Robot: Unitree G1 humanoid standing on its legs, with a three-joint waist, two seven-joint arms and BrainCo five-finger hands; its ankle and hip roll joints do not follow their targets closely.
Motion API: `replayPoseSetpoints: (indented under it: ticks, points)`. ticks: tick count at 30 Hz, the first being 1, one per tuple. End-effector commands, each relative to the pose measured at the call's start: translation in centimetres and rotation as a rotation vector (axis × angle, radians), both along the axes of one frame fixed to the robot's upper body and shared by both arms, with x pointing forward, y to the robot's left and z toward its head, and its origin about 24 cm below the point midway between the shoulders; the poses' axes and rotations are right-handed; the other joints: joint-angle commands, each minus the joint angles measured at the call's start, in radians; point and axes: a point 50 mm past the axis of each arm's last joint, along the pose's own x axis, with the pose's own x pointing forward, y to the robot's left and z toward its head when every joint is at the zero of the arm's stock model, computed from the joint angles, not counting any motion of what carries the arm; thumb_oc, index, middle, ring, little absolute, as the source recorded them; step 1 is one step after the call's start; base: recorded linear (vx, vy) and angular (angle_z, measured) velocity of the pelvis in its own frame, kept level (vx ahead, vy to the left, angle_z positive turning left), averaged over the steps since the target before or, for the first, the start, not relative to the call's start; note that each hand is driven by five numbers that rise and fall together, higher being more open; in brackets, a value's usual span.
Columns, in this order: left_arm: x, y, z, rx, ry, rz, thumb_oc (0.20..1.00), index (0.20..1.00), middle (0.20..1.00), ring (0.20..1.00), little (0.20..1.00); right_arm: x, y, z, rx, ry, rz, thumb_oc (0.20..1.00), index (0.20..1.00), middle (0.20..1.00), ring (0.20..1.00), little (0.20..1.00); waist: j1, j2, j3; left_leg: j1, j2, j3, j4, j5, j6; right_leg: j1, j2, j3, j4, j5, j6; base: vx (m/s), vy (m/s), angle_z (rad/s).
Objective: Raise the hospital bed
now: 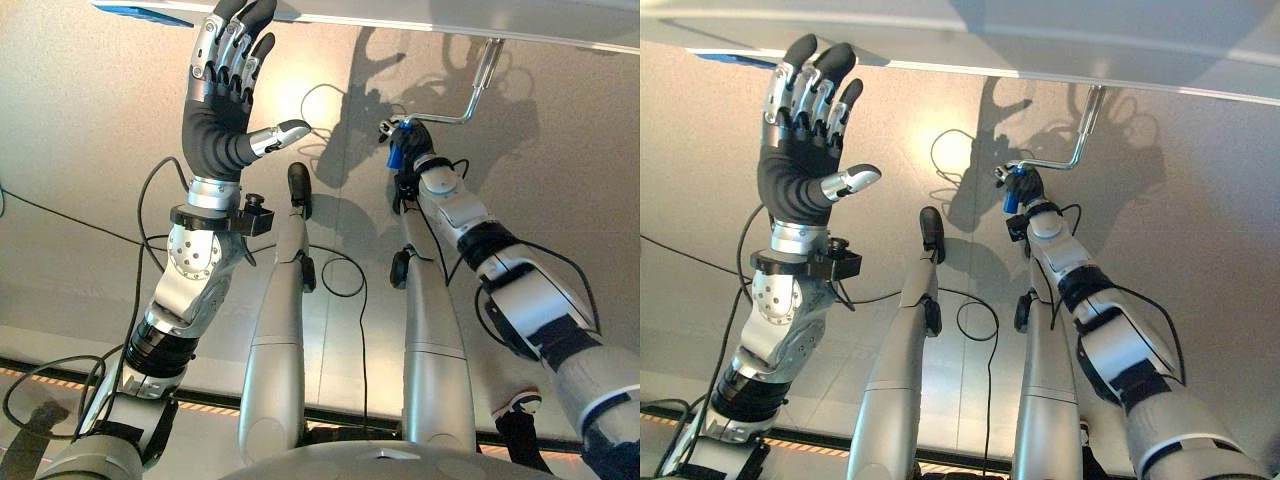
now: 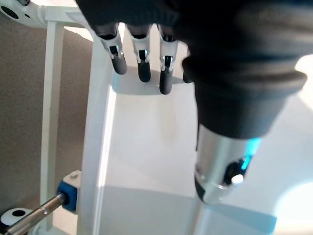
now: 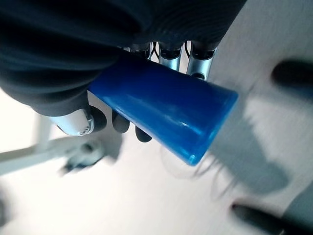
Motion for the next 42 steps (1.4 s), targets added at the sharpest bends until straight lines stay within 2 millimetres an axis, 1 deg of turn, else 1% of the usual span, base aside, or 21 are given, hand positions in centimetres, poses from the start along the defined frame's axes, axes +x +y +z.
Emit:
replayPoseSetpoints:
  ticks: [1,4,6,9,12,13,14,15,18,19,21,22,25,27,29,30,32,34,36,39,42]
  points:
    - [-2.6,0.5,0.9,0.030,-0.139,-0.028,1.000,1.000,1.000,1.000,1.000,-5.4,9.6,6.0,0.142,-0.307,0.529,0.200,0.200,0.200,0.200,0.200,-0.028,0.042,-0.009,0.019,-0.045,0.000,0.060,-0.085,-0.002,0.070,-0.041,0.001,-0.014,-0.050,0.122,0.00,0.000,0.00]
    - [-2.9,0.7,0.8,0.053,-0.151,-0.013,1.000,1.000,1.000,1.000,1.000,-6.7,5.8,6.8,0.220,-0.384,0.513,0.200,0.200,0.200,0.200,0.200,-0.046,0.032,-0.009,0.026,-0.042,0.004,0.059,-0.085,-0.002,0.074,-0.039,0.003,-0.015,-0.050,0.124,0.00,-0.023,0.01]
    - [-3.0,1.0,0.7,0.072,-0.154,0.001,1.000,1.000,1.000,1.000,1.000,-7.8,3.7,7.1,0.238,-0.431,0.500,0.200,0.200,0.200,0.200,0.200,-0.059,0.026,-0.009,0.030,-0.041,0.004,0.058,-0.085,-0.002,0.077,-0.037,0.005,-0.015,-0.050,0.125,0.00,-0.041,0.00]
    - [-3.3,1.5,0.6,0.085,-0.156,0.015,1.000,1.000,1.000,1.000,1.000,-8.7,-0.1,7.1,0.345,-0.468,0.429,0.200,0.200,0.200,0.200,0.200,-0.075,0.017,-0.009,0.035,-0.040,0.007,0.055,-0.085,-0.004,0.080,-0.033,0.008,-0.018,-0.051,0.127,0.00,-0.042,0.00]
    - [-3.4,2.3,0.4,0.073,-0.148,0.036,1.000,1.000,1.000,1.000,1.000,-9.7,-3.0,7.0,0.413,-0.516,0.354,0.200,0.200,0.200,0.200,0.200,-0.090,0.009,-0.009,0.042,-0.038,0.009,0.053,-0.088,-0.003,0.082,-0.027,0.014,-0.019,-0.052,0.127,0.00,-0.026,0.00]
    - [-3.4,2.3,0.4,0.073,-0.148,0.036,1.000,1.000,1.000,1.000,1.000,-9.7,-3.0,7.0,0.413,-0.516,0.354,0.200,0.200,0.200,0.200,0.200,-0.090,0.009,-0.009,0.042,-0.038,0.009,0.053,-0.088,-0.003,0.083,-0.027,0.014,-0.019,-0.052,0.127,0.00,0.000,0.00]
    - [-3.5,2.5,0.3,0.068,-0.145,0.037,1.000,1.000,1.000,1.000,1.000,-10.1,-4.4,7.0,0.487,-0.544,0.305,0.200,0.200,0.200,0.200,0.200,-0.097,0.005,-0.009,0.044,-0.036,0.012,0.055,-0.092,-0.001,0.081,-0.024,0.018,-0.014,-0.055,0.127,0.00,0.000,0.00]
    - [-3.5,2.5,0.3,0.068,-0.145,0.037,1.000,1.000,1.000,1.000,1.000,-10.1,-4.5,7.0,0.487,-0.544,0.305,0.200,0.200,0.200,0.200,0.200,-0.097,0.005,-0.009,0.044,-0.036,0.012,0.055,-0.092,-0.001,0.081,-0.024,0.018,-0.014,-0.055,0.127,0.01,-0.038,0.02]
    - [-3.8,3.0,0.6,0.055,-0.160,0.044,1.000,1.000,1.000,1.000,1.000,-10.7,-6.9,6.9,0.538,-0.591,0.202,0.200,0.200,0.200,0.200,0.200,-0.110,-0.003,-0.009,0.050,-0.031,0.015,0.054,-0.094,-0.002,0.081,-0.018,0.021,-0.010,-0.060,0.127,0.00,-0.046,0.01]
    - [-3.8,3.0,0.6,0.055,-0.159,0.043,1.000,1.000,1.000,1.000,1.000,-10.8,-6.9,6.9,0.538,-0.590,0.201,0.200,0.200,0.200,0.200,0.200,-0.109,-0.003,-0.009,0.051,-0.031,0.016,0.053,-0.094,-0.002,0.082,-0.018,0.022,-0.010,-0.060,0.127,0.00,-0.041,0.01]
    - [-4.0,3.2,0.7,0.050,-0.169,0.045,1.000,1.000,1.000,1.000,1.000,-10.8,-8.1,6.5,0.561,-0.595,0.135,0.200,0.200,0.200,0.200,0.200,-0.114,-0.008,-0.009,0.056,-0.030,0.016,0.048,-0.095,-0.002,0.084,-0.014,0.021,-0.011,-0.061,0.126,0.00,-0.042,0.00]
    - [-4.0,3.2,0.7,0.050,-0.169,0.045,1.000,1.000,1.000,1.000,1.000,-10.8,-8.1,6.5,0.561,-0.595,0.135,0.200,0.200,0.200,0.200,0.200,-0.114,-0.008,-0.009,0.056,-0.030,0.016,0.048,-0.095,-0.002,0.084,-0.014,0.021,-0.011,-0.061,0.126,0.00,-0.046,0.00]
    - [-4.1,3.5,1.0,0.033,-0.184,0.046,1.000,1.000,1.000,1.000,1.000,-11.1,-10.0,6.4,0.607,-0.627,0.052,0.200,0.200,0.200,0.200,0.200,-0.125,-0.016,-0.009,0.061,-0.027,0.016,0.042,-0.096,-0.003,0.086,-0.008,0.021,-0.014,-0.062,0.125,0.00,-0.032,0.00]
    - [-4.2,3.5,1.0,0.031,-0.185,0.046,1.000,1.000,1.000,1.000,1.000,-11.2,-10.4,6.3,0.617,-0.634,0.030,0.200,0.200,0.200,0.200,0.200,-0.127,-0.018,-0.009,0.062,-0.027,0.015,0.042,-0.097,-0.003,0.086,-0.007,0.021,-0.013,-0.063,0.125,0.00,-0.017,0.01]
    - [-4.3,3.7,1.0,0.027,-0.189,0.057,1.000,1.000,1.000,1.000,1.000,-11.4,-11.6,6.2,0.629,-0.659,-0.046,0.200,0.200,0.200,0.200,0.200,-0.130,-0.021,-0.009,0.064,-0.026,0.016,0.040,-0.098,-0.004,0.086,-0.005,0.021,-0.014,-0.064,0.125,0.00,0.000,0.00]
    - [-4.3,3.7,1.0,0.027,-0.189,0.057,1.000,1.000,1.000,1.000,1.000,-11.4,-11.6,6.2,0.629,-0.660,-0.047,0.200,0.200,0.200,0.200,0.200,-0.129,-0.021,-0.009,0.064,-0.026,0.016,0.040,-0.098,-0.004,0.086,-0.005,0.021,-0.013,-0.064,0.125,0.00,0.000,0.00]
    - [-4.3,4.0,1.2,0.007,-0.198,0.065,1.000,1.000,1.000,1.000,1.000,-11.3,-14.3,5.7,0.681,-0.685,-0.208,0.200,0.200,0.200,0.200,0.200,-0.134,-0.026,-0.009,0.064,-0.027,0.014,0.044,-0.103,-0.002,0.085,-0.004,0.020,-0.010,-0.067,0.124,0.01,-0.025,-0.04]
    - [-4.3,4.0,1.2,0.007,-0.198,0.064,1.000,1.000,1.000,1.000,1.000,-11.3,-14.3,5.8,0.681,-0.687,-0.208,0.200,0.200,0.200,0.200,0.200,-0.133,-0.025,-0.009,0.063,-0.027,0.014,0.044,-0.103,-0.002,0.084,-0.004,0.020,-0.010,-0.067,0.124,0.00,-0.004,-0.02]
    - [-4.4,4.2,1.4,-0.011,-0.211,0.062,1.000,1.000,1.000,1.000,1.000,-11.2,-15.8,5.9,0.747,-0.722,-0.287,0.200,0.200,0.200,0.200,0.200,-0.135,-0.027,-0.009,0.066,-0.029,0.011,0.043,-0.105,-0.002,0.090,-0.004,0.020,-0.012,-0.068,0.124,0.00,0.000,0.00]
    - [-4.6,4.3,1.5,-0.026,-0.214,0.062,1.000,1.000,1.000,1.000,1.000,-11.3,-16.4,5.8,0.784,-0.737,-0.307,0.200,0.200,0.200,0.200,0.200,-0.135,-0.031,-0.009,0.069,-0.028,0.011,0.040,-0.106,-0.002,0.094,-0.004,0.017,-0.015,-0.068,0.124,0.00,-0.008,0.03]
    - [-4.4,4.4,1.4,-0.029,-0.211,0.069,1.000,1.000,1.000,1.000,1.000,-10.8,-17.9,4.8,0.767,-0.698,-0.419,0.200,0.200,0.200,0.200,0.200,-0.135,-0.035,-0.009,0.070,-0.030,0.011,0.040,-0.107,-0.003,0.097,-0.005,0.016,-0.016,-0.066,0.124,0.00,0.000,0.00]
